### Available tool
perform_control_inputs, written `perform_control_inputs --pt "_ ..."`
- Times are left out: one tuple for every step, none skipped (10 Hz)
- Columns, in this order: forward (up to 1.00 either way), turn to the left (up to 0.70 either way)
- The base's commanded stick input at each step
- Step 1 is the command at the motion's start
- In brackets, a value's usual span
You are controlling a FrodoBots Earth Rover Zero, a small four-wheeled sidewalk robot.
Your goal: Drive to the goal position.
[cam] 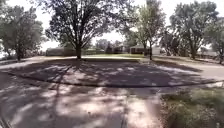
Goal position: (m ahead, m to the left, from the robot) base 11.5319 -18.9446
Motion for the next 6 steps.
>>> perform_control_inputs --pt "0.04 0.0" --pt "0.04 0.0" --pt "0.04 0.0" --pt "0.04 0.0" --pt "0.04 0.0" --pt "0.04 0.0"
